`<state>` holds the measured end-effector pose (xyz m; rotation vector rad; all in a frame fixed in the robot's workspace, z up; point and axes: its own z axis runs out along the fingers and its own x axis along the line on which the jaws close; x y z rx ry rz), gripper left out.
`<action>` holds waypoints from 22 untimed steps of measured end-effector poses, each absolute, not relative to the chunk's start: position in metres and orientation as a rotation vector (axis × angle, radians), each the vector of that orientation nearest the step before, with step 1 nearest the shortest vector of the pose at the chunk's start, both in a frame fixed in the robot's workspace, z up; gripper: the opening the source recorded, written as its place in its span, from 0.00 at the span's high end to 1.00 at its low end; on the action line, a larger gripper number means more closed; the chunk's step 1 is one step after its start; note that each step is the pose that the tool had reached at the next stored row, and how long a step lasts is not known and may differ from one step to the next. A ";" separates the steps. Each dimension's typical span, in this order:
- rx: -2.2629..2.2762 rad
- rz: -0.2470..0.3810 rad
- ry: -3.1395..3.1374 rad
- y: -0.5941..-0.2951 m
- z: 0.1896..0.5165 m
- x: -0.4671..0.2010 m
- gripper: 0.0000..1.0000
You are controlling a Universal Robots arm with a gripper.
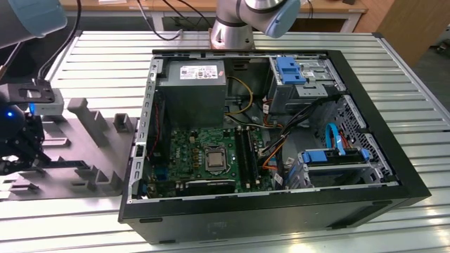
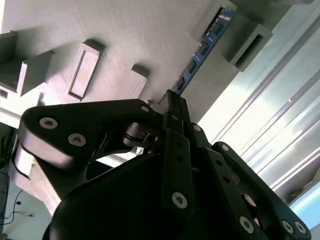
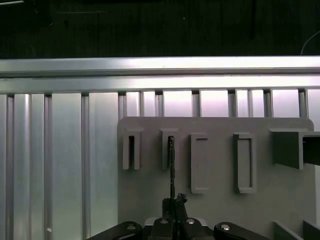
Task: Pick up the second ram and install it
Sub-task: 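Pick up the second ram and move it above second insertion slot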
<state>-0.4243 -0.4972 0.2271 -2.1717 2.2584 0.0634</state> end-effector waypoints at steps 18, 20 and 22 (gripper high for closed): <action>-2.172 0.063 2.258 -0.497 0.291 -0.424 0.88; -2.172 0.063 2.258 -0.497 0.299 -0.424 0.88; -2.172 0.063 2.258 -0.497 0.306 -0.424 0.88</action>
